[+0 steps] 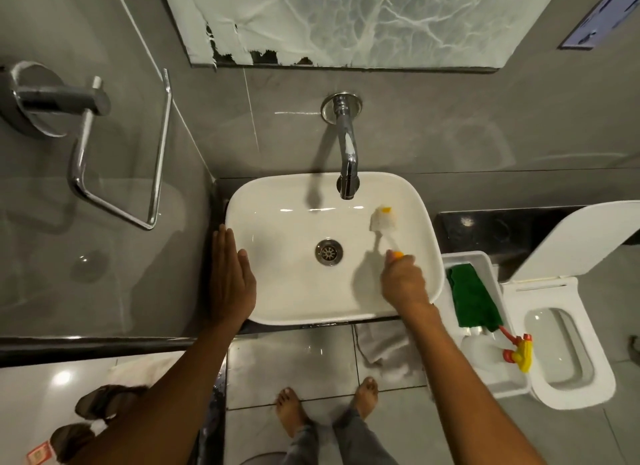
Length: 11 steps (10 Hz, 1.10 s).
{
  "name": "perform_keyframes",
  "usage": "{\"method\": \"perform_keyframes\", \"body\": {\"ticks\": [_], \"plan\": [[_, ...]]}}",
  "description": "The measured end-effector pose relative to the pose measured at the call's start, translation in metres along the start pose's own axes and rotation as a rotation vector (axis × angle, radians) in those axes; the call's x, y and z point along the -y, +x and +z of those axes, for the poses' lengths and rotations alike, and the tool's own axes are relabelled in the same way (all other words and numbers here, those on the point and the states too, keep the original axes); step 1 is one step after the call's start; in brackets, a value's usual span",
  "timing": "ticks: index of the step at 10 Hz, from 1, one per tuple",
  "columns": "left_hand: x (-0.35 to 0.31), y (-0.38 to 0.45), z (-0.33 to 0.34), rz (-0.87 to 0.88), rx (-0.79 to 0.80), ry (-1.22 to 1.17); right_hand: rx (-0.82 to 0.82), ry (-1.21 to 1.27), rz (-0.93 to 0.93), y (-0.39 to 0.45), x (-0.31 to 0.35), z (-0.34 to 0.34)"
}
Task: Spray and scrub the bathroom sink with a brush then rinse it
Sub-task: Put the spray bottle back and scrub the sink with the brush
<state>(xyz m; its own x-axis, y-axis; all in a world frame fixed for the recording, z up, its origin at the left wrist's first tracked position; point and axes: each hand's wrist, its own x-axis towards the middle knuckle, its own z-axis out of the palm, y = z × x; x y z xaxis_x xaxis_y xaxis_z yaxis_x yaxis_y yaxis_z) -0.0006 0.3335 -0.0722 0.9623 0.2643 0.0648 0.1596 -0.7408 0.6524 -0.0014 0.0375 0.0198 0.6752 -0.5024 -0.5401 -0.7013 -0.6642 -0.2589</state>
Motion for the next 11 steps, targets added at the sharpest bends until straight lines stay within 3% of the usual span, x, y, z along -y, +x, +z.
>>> {"method": "perform_keyframes", "body": {"ticks": [2,3,5,6,8,9,11], "plan": [[0.002,-0.001,0.002,-0.003,-0.003,-0.051,0.385,-0.181,-0.392,-0.069,0.064,0.078],[-0.007,-0.003,-0.003,0.001,0.002,-0.031,0.381,-0.235,-0.469,-0.083,0.067,0.067],[-0.003,-0.001,0.001,-0.039,0.032,-0.029,0.151,-0.362,-0.069,-0.039,-0.030,-0.028],[-0.002,-0.001,-0.001,-0.038,0.029,-0.032,0.122,-0.353,-0.043,-0.050,-0.040,-0.030],[-0.004,-0.003,-0.003,-0.025,0.035,-0.063,0.465,-0.236,-0.368,-0.121,0.024,0.043],[-0.006,-0.003,-0.004,-0.017,0.034,-0.069,0.544,-0.276,-0.462,-0.136,0.028,0.057],[-0.007,-0.005,-0.006,-0.026,0.050,-0.097,0.133,-0.334,-0.052,-0.073,-0.066,-0.024]]}}
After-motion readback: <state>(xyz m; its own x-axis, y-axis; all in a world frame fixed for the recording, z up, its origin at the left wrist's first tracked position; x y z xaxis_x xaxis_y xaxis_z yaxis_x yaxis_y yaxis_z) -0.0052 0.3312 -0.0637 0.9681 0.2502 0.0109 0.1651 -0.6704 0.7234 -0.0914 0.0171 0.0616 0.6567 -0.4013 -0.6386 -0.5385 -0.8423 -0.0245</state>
